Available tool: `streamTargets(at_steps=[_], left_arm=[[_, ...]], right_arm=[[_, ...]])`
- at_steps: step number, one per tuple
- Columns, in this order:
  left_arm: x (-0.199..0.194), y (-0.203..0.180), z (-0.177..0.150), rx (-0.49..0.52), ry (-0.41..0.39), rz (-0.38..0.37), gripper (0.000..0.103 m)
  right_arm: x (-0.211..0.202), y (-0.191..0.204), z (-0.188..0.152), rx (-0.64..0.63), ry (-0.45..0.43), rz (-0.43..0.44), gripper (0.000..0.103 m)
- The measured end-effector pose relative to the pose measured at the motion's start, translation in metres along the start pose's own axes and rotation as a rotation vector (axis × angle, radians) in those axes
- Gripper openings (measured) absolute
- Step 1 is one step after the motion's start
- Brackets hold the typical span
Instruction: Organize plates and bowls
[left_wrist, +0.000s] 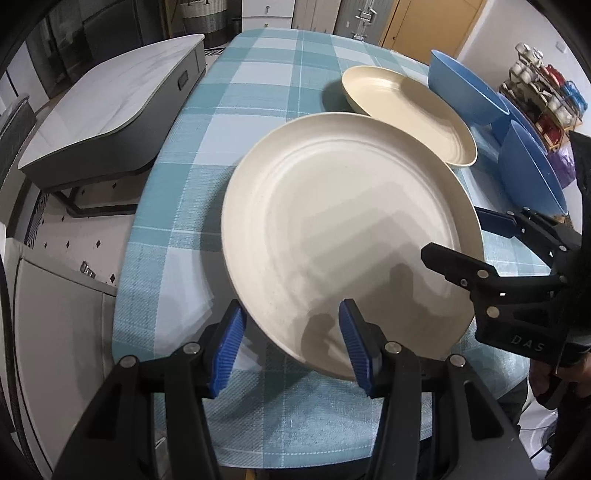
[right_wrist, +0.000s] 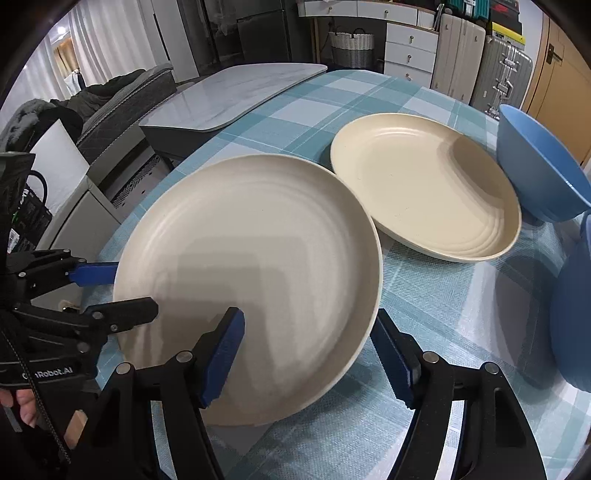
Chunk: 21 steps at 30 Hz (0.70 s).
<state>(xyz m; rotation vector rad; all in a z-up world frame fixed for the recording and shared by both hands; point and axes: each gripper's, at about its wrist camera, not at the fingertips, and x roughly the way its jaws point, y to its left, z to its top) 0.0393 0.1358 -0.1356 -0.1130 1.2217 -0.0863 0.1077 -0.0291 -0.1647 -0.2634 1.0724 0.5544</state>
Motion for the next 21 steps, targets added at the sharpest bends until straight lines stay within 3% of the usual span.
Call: streamTargets(at_steps=[12,17,21], left_arm=[[-0.008,0.014,0.005,-0.069,-0.021,0.024,0.053],[-0.028,0.019,0.011,-0.102,-0.104,0.086,0.053],[-0.047,0.015,0.018,-0.107,-0.168,0.095,0.053]], right_arm=[[-0.02,-0.016,-0.005,0.046,-0.065,-0.03,0.072],[-0.044,-0.025,-0.004,0.086,-0.142,-0.047,0.073],[-0.055,-0.03,0.003,0.101,-0.17,-0.06,0.073]])
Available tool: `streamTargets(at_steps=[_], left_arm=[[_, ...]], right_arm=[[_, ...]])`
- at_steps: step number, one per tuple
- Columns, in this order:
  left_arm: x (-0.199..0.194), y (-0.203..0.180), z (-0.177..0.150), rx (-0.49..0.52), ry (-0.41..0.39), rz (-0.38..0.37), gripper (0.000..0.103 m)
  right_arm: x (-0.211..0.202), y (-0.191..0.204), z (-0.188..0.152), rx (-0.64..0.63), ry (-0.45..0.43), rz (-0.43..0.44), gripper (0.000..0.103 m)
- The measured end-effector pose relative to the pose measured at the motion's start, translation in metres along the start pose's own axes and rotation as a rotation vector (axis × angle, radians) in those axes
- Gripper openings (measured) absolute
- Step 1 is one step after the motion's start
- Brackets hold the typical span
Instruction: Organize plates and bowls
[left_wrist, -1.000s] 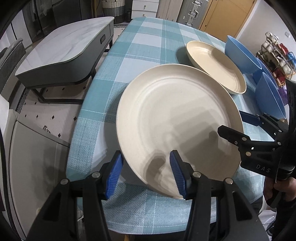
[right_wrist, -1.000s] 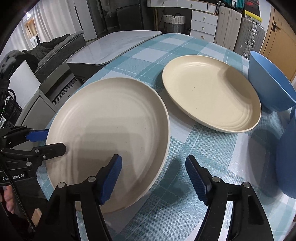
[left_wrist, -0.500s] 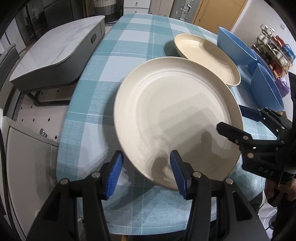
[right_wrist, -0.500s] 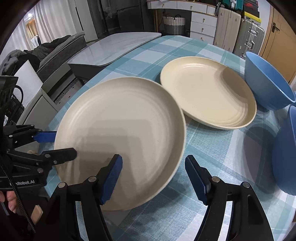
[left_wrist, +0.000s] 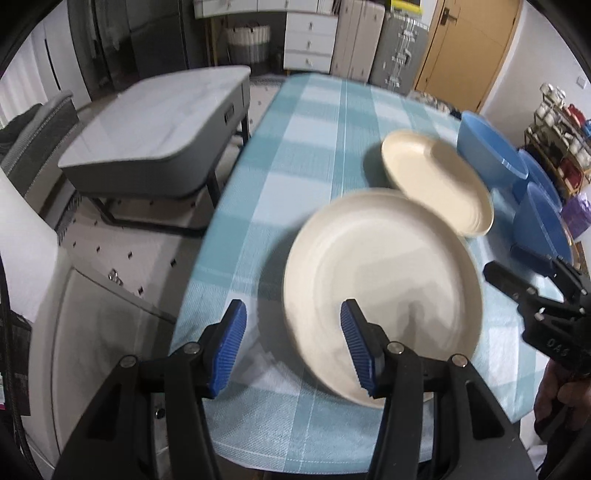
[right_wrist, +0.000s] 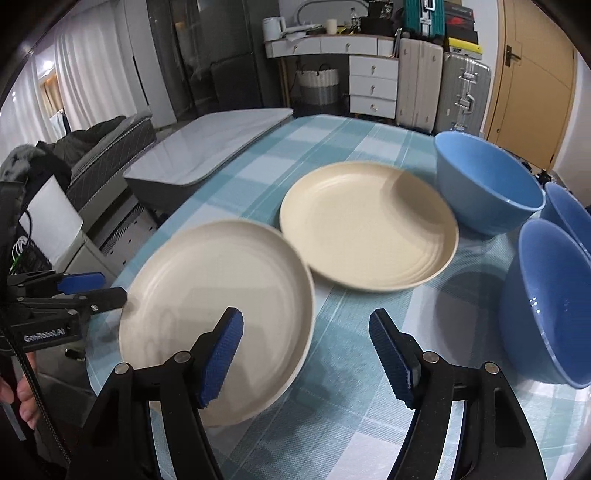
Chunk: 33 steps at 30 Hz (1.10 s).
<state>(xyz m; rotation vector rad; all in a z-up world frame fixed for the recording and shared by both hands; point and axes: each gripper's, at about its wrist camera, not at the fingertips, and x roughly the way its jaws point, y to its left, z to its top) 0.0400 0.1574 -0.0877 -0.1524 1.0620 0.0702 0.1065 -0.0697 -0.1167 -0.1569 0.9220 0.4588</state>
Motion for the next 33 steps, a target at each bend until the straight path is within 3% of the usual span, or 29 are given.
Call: streamTargets(at_steps=[3,4,5,7,10,17,25,33], left_arm=[[-0.016,-0.008,0.006,0.0,-0.061,-0.011,0.057],[-0.018,-0.01,0.007,0.001,-0.075,-0.011,0.065],[-0.023,-0.014,0.009,0.005,-0.1,-0.007,0.079],[-0.033,-0.025,0.011,0.021,-0.166,0.002,0.092],[-0.043,-0.04,0.014,0.06,-0.221,0.004,0.096],[-0.043,-0.067,0.022,0.108,-0.224,-0.044,0.096],[-0.026,-0.085,0.033,0.134,-0.168,-0.059,0.096],[-0.016,-0.087,0.06,0.147,-0.154,-0.022,0.096]], right_arm=[[-0.005,-0.002,0.006,0.005,-0.007,-0.011,0.077],[-0.008,-0.004,0.007,0.014,-0.012,-0.009,0.082],[-0.012,-0.005,0.008,0.024,-0.018,-0.008,0.084],[-0.019,-0.008,0.009,0.05,-0.037,0.006,0.085],[-0.031,-0.01,0.009,0.079,-0.063,0.011,0.092],[-0.051,-0.019,0.006,0.083,-0.147,-0.084,0.102],[-0.051,-0.048,0.004,0.156,-0.166,-0.097,0.102],[-0.062,-0.068,0.015,0.218,-0.206,-0.084,0.102]])
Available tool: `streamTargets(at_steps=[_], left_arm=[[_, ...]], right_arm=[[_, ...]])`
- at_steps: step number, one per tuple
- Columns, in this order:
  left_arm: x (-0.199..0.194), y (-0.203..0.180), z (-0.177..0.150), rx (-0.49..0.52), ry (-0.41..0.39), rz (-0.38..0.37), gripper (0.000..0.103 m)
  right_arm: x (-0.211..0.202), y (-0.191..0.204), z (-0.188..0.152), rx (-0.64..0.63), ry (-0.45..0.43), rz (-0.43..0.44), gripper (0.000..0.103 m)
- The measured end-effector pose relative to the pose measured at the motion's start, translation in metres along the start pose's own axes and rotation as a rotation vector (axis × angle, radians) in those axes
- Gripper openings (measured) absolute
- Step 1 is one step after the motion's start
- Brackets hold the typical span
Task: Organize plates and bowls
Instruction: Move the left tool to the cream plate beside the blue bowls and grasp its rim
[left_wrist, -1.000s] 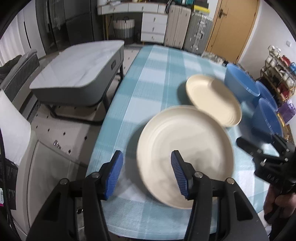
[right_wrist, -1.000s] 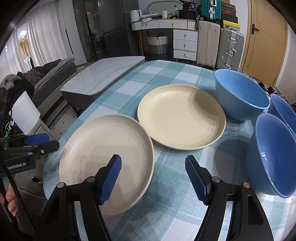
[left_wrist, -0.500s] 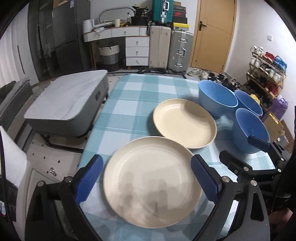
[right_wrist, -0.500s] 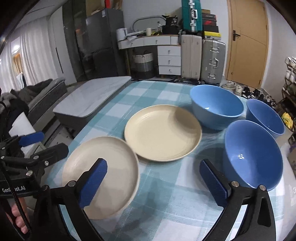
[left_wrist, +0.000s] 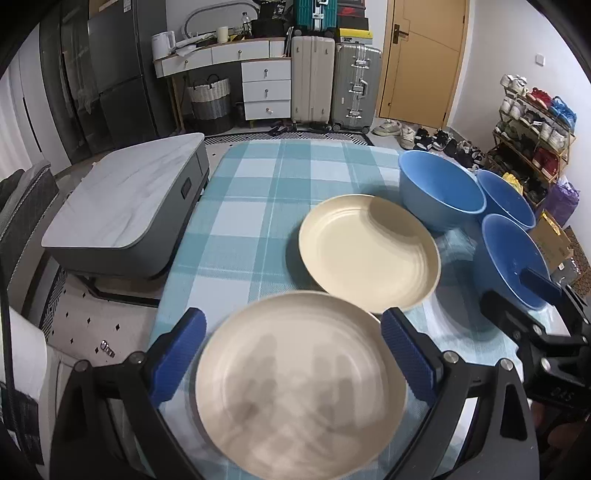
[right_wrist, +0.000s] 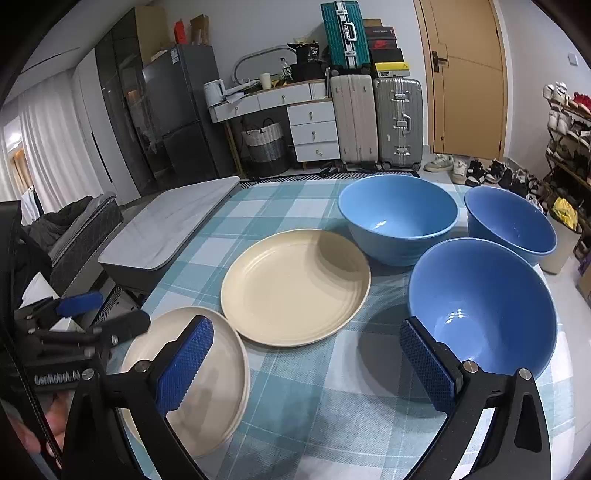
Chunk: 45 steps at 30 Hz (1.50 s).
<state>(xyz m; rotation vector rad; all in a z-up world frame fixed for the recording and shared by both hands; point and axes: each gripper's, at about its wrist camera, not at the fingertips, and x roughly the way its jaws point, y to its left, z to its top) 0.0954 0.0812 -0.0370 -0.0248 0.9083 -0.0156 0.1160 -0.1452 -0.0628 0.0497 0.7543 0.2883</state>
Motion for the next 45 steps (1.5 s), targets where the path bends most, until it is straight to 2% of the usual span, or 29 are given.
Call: streamTargets(at_steps=[5,7,13,16,19,21,23,30,33,38,39,41,43,45], left_arm=[[0.028,0.012,0.023,-0.018,0.071,0.018,0.096],[0.041,0.018,0.032,-0.031,0.096,-0.002,0.096],[0.092,0.019,0.054,-0.027,0.205,-0.028,0.096],[0.111,0.015,0.063,-0.017,0.227,-0.054,0.096],[0.13,0.013,0.071,-0.004,0.248,-0.041,0.096],[0.144,0.01,0.074,0.019,0.284,-0.051,0.096],[0.153,0.007,0.077,0.025,0.286,-0.053,0.096],[0.169,0.007,0.085,0.029,0.304,-0.094,0.093],[0.178,0.009,0.087,0.036,0.315,-0.106,0.084],[0.193,0.019,0.089,0.003,0.369,-0.17,0.052],[0.195,0.02,0.088,-0.005,0.384,-0.193,0.049],[0.198,0.022,0.087,-0.017,0.403,-0.224,0.033],[0.197,0.026,0.087,-0.026,0.387,-0.244,0.027],[0.198,0.027,0.087,-0.017,0.378,-0.259,0.025]], right_arm=[[0.01,-0.003,0.008,-0.014,0.021,0.009,0.102],[0.014,-0.005,0.012,-0.015,0.014,0.004,0.102],[0.021,-0.005,0.019,-0.024,-0.061,-0.022,0.102],[0.033,-0.004,0.022,-0.043,-0.023,-0.003,0.102],[0.043,-0.006,0.024,-0.028,-0.002,0.013,0.102],[0.048,-0.007,0.026,-0.03,0.001,-0.023,0.102],[0.054,-0.005,0.029,-0.051,0.004,-0.062,0.102],[0.068,0.0,0.035,-0.066,0.009,-0.05,0.102],[0.076,0.003,0.038,-0.093,0.009,-0.076,0.102],[0.095,-0.001,0.042,-0.07,0.051,-0.105,0.102],[0.1,-0.004,0.042,-0.047,0.067,-0.096,0.102],[0.107,-0.01,0.043,-0.003,0.097,-0.067,0.102],[0.113,-0.013,0.043,0.026,0.114,-0.047,0.102],[0.115,-0.012,0.043,0.027,0.116,-0.052,0.102]])
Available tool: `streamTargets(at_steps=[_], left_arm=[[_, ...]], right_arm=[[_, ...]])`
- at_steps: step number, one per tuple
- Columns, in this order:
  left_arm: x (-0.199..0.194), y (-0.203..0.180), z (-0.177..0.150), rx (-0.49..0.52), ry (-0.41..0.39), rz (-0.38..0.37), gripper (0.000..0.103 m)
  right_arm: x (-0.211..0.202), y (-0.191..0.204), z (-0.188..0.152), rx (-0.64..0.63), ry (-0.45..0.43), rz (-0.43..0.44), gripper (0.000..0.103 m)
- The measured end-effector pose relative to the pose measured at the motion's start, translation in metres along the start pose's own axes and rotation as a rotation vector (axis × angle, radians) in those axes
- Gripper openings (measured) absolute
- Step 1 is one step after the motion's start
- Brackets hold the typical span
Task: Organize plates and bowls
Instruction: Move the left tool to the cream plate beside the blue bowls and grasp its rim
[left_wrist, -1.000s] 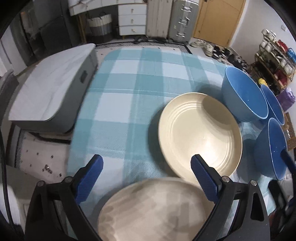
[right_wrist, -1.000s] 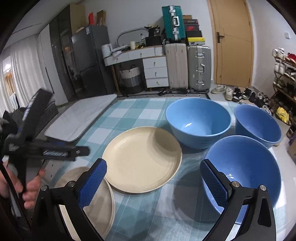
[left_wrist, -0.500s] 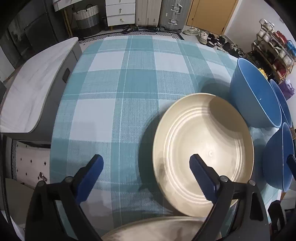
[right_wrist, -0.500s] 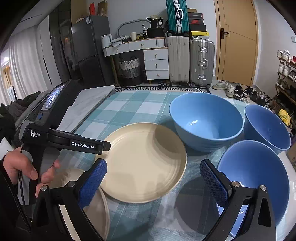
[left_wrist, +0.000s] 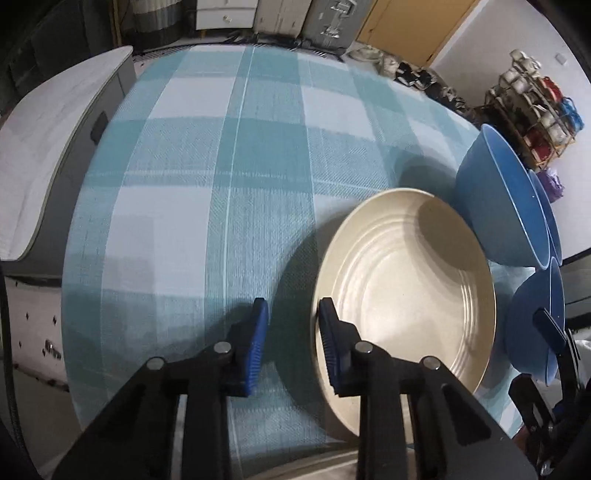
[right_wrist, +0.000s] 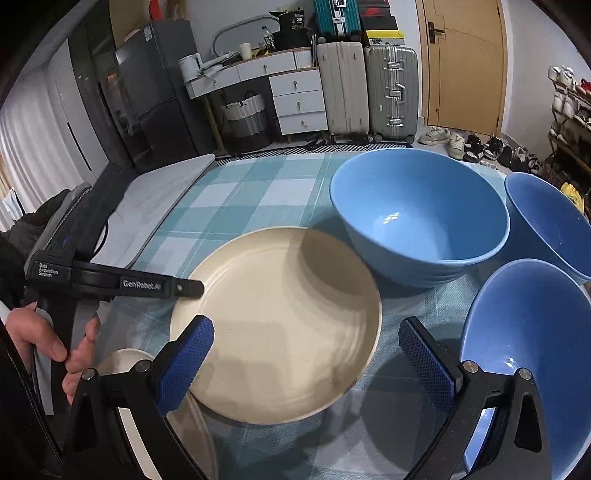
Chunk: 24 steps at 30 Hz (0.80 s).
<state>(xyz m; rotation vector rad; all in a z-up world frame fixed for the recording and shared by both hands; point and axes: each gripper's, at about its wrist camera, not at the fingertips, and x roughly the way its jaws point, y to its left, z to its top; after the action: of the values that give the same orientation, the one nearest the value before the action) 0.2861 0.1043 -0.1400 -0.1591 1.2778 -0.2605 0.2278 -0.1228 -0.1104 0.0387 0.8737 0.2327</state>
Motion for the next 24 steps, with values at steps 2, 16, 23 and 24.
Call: streamTargets(at_steps=[2,16,23,24], left_arm=[[-0.001,0.001,0.0,-0.005,0.007,-0.022,0.019],[-0.001,0.011,-0.001,-0.068,0.06,-0.085,0.018],[-0.005,0.003,-0.002,-0.023,0.035,-0.052,0.017],[-0.003,0.001,-0.003,-0.013,0.041,-0.05,0.017]], right_arm=[[0.002,0.002,-0.001,-0.008,0.006,-0.01,0.102],[0.006,0.003,-0.007,0.005,0.032,0.01,0.102],[0.003,0.007,-0.006,0.0,0.025,0.011,0.102],[0.002,0.007,-0.007,0.001,0.026,0.01,0.102]])
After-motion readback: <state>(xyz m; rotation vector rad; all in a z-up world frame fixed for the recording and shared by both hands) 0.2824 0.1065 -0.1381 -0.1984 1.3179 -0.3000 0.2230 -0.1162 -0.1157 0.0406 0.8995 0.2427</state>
